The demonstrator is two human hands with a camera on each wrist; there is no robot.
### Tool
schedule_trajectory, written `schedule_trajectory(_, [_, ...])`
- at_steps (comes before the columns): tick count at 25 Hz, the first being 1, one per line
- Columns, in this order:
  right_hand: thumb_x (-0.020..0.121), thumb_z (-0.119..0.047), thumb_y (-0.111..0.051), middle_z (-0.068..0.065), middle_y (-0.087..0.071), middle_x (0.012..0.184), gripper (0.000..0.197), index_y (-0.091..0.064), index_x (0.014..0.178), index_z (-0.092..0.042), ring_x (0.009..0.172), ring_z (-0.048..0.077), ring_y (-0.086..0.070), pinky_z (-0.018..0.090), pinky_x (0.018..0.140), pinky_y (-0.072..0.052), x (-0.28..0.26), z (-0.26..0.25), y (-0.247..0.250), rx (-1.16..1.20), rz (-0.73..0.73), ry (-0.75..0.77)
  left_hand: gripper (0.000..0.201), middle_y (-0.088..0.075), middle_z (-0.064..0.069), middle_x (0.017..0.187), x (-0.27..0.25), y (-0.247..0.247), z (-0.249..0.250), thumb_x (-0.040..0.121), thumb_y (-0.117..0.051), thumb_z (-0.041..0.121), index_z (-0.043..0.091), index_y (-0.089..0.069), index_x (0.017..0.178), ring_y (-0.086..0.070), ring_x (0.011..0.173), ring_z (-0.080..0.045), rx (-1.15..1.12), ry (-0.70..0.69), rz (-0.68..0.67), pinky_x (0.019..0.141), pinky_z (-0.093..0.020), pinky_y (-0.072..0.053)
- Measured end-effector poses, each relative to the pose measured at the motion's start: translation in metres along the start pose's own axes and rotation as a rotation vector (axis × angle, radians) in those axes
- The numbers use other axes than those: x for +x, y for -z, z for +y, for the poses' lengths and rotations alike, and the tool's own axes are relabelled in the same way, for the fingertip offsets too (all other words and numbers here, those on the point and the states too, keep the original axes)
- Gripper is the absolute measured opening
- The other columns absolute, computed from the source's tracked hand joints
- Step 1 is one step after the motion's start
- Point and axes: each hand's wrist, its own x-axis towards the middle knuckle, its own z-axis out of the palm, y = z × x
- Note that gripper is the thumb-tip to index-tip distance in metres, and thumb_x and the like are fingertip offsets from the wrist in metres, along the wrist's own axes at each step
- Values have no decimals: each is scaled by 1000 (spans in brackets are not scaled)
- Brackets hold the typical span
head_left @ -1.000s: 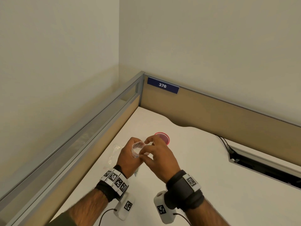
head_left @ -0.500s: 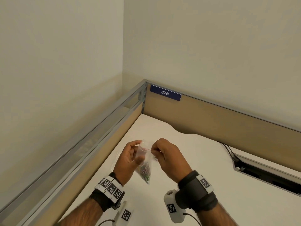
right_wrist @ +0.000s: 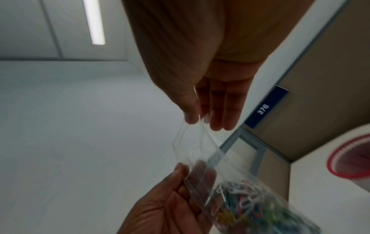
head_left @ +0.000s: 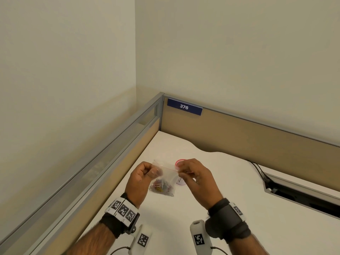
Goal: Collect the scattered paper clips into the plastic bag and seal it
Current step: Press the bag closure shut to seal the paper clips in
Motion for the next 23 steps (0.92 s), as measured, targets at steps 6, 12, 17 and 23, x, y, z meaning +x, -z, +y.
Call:
schedule_trajectory(6, [82,-25,-74,-7,-69,107,38,-62,118,-23,94,10,-66,24,82,-57,-12,9,-31,301,-14,-310,9,-75,-12,92,1,5,8,99,-55,7,0,-60,95,-73,88,-22,-26,-54,26,76,-29,-61])
schedule_trajectory(12, [88,-10,-66,5,-72,84,7,-71,85,-8,82,21,-67,30,76,-58,5,3,-40,543,155,-366,12,-74,-20,90,-5,10,14,98,-54,4,-7,-60,98,-72,83,-21,-81,-51,96,79,-27,-59])
schedule_trajectory(17, [87,-7,-65,-5,-67,78,7,-69,83,-3,83,23,-65,37,78,-58,10,3,-40,582,147,-353,6,-76,-10,79,-4,11,17,92,-65,3,2,-68,97,-72,78,-17,-83,-8,117,77,-25,-59])
schedule_trajectory(23, [88,-8,-65,-2,-68,81,8,-69,84,-3,86,27,-66,43,80,-58,9,8,-37,579,127,-336,5,-78,-10,78,-3,15,25,88,-68,1,3,-69,92,-74,74,-15,-70,-2,141,71,-20,-58])
